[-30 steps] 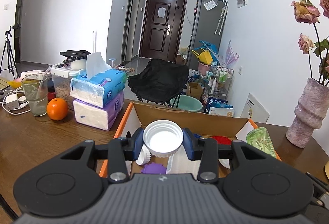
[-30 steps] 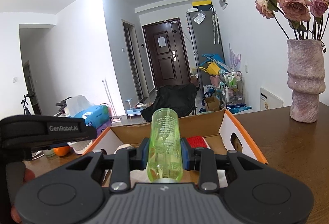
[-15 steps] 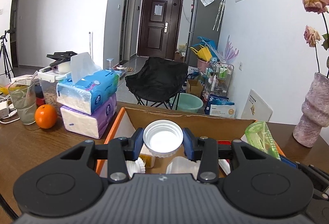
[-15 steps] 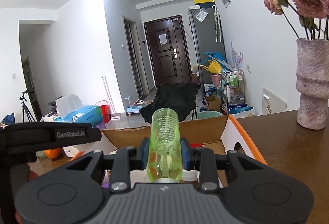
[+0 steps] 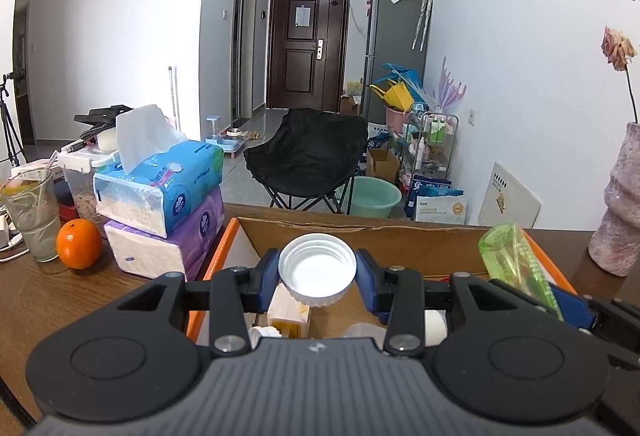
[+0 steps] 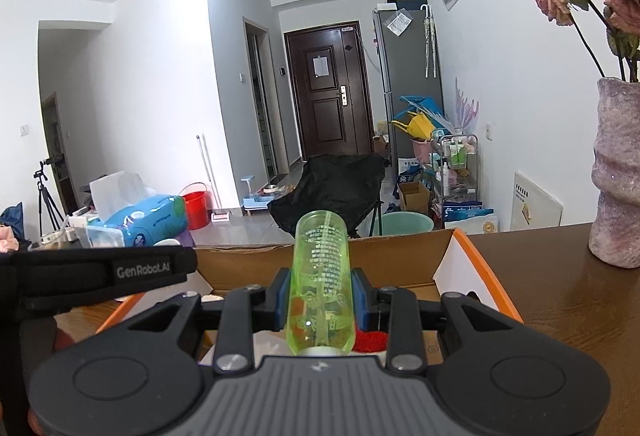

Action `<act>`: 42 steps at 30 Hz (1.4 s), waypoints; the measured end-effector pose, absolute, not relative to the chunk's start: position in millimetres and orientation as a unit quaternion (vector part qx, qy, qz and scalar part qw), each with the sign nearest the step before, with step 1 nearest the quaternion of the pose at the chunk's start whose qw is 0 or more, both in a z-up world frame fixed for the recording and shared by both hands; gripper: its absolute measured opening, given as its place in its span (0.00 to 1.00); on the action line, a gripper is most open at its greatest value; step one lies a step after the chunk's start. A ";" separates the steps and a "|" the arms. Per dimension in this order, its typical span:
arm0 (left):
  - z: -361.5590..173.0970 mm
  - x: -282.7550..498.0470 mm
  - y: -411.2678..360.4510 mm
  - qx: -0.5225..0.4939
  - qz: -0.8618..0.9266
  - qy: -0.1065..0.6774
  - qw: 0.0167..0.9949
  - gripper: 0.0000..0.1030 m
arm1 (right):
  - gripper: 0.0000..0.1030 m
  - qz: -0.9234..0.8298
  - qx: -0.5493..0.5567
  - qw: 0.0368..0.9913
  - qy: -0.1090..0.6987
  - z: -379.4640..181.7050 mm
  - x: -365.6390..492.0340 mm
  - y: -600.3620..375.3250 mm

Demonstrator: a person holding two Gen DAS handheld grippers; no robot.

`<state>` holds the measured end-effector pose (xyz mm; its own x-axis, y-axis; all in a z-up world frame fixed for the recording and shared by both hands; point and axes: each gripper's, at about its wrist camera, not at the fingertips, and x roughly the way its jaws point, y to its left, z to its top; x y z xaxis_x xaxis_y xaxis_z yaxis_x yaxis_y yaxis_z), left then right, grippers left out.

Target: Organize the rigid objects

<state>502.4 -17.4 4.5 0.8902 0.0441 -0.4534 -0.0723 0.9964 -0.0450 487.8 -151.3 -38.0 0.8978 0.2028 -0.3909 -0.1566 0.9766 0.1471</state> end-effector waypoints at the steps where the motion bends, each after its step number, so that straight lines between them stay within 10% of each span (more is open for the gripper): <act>1: 3.8 503.5 -17.2 -0.029 0.031 0.233 0.971 0.40 | 0.29 0.091 0.053 0.973 0.207 -38.2 489.2 -150.6; 11: -4.6 512.0 -16.4 -0.014 0.035 0.241 0.970 0.41 | 0.29 0.081 0.032 0.973 0.212 -38.5 497.1 -147.4; 15: -3.8 509.1 -14.1 -0.003 0.043 0.237 0.971 0.70 | 0.31 0.071 0.031 0.971 0.225 -36.1 498.3 -149.5; 20: 2.4 504.0 -1.8 -0.012 0.064 0.220 0.973 1.00 | 0.83 0.047 0.018 0.978 0.202 -26.4 487.2 -155.6; 25: 7.1 501.3 5.6 -0.018 0.074 0.213 0.974 1.00 | 1.00 0.041 0.017 0.980 0.192 -21.9 482.3 -161.0; 42: 25.6 456.5 -2.7 -0.011 0.066 0.182 0.981 1.00 | 1.00 0.027 0.018 0.985 0.168 -4.9 444.5 -172.5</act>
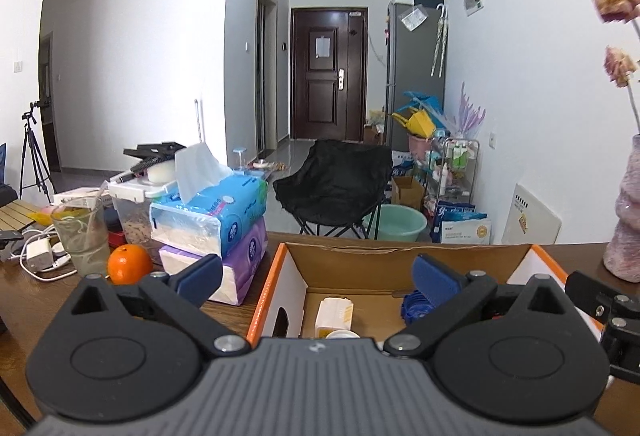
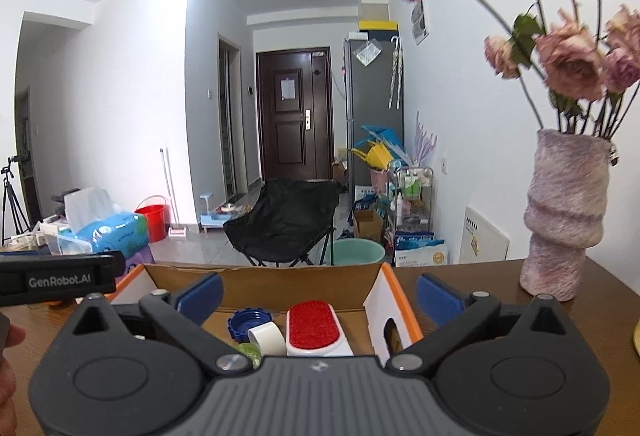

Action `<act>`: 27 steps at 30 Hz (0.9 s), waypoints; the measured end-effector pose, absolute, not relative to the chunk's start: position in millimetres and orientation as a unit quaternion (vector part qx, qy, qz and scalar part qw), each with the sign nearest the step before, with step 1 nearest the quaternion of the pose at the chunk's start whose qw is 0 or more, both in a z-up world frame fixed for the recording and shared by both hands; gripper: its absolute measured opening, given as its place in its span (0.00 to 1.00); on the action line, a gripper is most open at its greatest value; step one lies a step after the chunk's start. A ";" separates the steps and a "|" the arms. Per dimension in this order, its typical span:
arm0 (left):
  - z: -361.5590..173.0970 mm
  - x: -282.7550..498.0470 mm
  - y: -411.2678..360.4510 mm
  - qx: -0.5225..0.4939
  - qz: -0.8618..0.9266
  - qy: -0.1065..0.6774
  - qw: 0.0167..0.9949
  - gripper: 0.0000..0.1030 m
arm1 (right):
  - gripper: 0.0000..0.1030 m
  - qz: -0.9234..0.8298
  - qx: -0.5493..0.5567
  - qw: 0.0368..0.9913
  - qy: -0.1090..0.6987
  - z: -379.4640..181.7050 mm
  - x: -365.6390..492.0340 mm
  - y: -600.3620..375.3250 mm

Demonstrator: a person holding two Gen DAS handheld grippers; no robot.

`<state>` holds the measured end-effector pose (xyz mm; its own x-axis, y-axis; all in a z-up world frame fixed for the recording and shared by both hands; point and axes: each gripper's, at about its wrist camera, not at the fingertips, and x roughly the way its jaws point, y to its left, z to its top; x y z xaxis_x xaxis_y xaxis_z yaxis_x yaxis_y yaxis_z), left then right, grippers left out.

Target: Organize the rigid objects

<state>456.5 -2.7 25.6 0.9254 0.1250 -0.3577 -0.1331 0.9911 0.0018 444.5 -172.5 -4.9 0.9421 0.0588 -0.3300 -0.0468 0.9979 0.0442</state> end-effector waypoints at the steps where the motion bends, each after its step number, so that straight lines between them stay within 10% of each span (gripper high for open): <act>1: 27.8 450.4 -3.4 -0.012 0.064 0.178 0.982 1.00 | 1.00 0.026 0.018 0.986 0.165 -2.5 437.7 -173.1; 27: 49.6 226.9 -9.0 -0.008 0.015 0.165 0.986 1.00 | 1.00 0.041 0.007 0.988 0.147 25.5 222.6 -181.2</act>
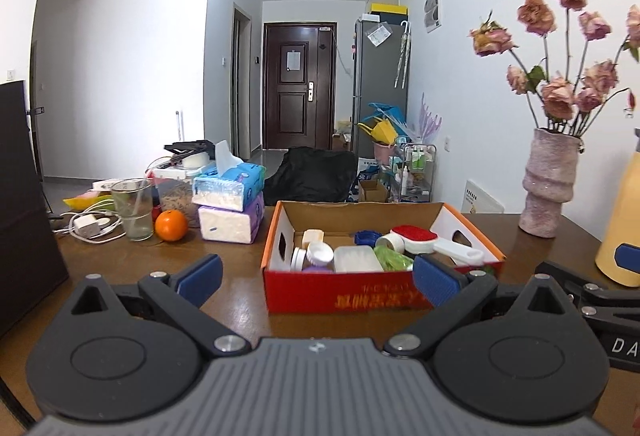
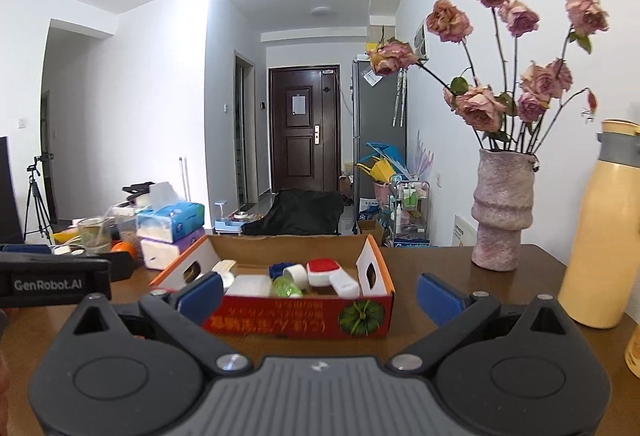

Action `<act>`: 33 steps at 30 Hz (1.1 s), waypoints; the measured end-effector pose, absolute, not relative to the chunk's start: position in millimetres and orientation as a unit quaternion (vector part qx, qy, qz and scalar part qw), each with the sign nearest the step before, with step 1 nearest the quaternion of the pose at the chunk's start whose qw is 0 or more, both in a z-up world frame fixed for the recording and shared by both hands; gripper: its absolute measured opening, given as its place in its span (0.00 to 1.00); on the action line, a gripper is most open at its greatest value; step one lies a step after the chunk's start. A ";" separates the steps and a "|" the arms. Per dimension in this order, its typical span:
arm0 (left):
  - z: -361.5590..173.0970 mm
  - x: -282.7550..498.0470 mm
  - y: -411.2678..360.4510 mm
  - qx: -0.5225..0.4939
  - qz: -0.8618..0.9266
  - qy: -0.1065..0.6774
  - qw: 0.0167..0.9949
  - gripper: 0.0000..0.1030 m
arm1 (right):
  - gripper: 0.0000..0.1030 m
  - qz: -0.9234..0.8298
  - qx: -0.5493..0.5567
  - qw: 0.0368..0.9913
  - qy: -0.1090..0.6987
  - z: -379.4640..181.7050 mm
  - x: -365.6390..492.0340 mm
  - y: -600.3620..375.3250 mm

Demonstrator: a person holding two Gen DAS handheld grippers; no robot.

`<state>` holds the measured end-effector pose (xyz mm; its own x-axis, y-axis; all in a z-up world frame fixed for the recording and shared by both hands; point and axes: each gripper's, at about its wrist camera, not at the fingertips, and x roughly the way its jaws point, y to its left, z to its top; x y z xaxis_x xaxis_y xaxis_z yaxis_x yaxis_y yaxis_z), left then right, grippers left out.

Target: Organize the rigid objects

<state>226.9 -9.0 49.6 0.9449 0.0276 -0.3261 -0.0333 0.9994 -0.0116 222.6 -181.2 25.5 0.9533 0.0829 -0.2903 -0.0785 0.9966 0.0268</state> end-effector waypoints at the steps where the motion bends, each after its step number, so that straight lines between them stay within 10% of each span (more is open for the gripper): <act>1: 50.6 217.9 -8.2 -0.008 0.015 0.164 0.986 1.00 | 1.00 0.041 0.008 0.988 0.147 26.3 211.7 -181.5; 33: 24.5 49.6 -2.0 0.000 -0.001 0.187 0.982 1.00 | 1.00 0.015 -0.004 0.986 0.166 16.1 40.8 -184.6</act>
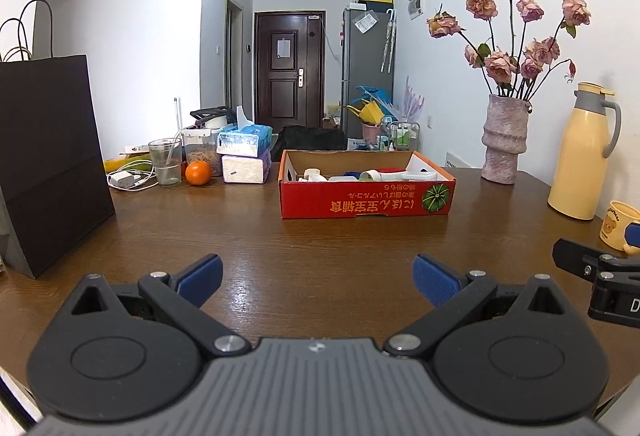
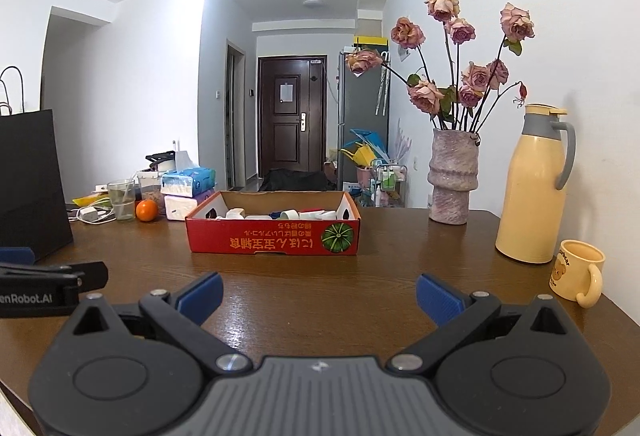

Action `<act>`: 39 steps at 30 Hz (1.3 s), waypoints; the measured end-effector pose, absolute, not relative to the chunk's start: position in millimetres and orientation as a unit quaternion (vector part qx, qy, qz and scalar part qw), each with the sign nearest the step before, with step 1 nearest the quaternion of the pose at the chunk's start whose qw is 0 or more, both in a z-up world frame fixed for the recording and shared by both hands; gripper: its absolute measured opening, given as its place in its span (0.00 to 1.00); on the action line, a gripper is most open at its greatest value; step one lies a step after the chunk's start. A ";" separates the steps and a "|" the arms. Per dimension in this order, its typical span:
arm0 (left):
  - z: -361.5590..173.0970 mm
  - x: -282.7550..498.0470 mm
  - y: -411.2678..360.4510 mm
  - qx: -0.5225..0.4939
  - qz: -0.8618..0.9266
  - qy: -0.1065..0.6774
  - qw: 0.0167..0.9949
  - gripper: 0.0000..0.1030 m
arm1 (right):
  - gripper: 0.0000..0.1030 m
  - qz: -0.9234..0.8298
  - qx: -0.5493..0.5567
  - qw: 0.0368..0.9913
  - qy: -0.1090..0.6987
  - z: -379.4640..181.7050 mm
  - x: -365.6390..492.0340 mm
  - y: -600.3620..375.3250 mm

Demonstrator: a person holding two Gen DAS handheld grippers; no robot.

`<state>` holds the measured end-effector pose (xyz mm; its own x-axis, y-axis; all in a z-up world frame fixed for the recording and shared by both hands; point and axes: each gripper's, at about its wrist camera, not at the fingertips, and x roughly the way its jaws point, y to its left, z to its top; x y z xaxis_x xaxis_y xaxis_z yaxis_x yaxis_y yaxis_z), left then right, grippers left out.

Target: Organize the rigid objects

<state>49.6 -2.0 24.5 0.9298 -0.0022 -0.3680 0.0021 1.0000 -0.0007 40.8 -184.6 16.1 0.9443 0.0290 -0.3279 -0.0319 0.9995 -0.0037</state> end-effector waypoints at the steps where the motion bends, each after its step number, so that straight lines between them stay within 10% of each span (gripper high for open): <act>1: 24.2 49.8 -2.0 0.000 -0.001 0.187 0.982 1.00 | 1.00 0.015 -0.004 0.986 0.166 15.8 39.8 -184.5; 39: 19.6 54.2 -2.9 0.003 -0.004 0.197 0.980 1.00 | 1.00 0.012 -0.004 0.984 0.177 11.1 45.2 -185.7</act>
<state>54.2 -2.9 19.6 0.9220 -0.0060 -0.3871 0.0082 1.0000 0.0039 45.2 -185.7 11.1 0.9374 0.0232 -0.3476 -0.0258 0.9997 -0.0028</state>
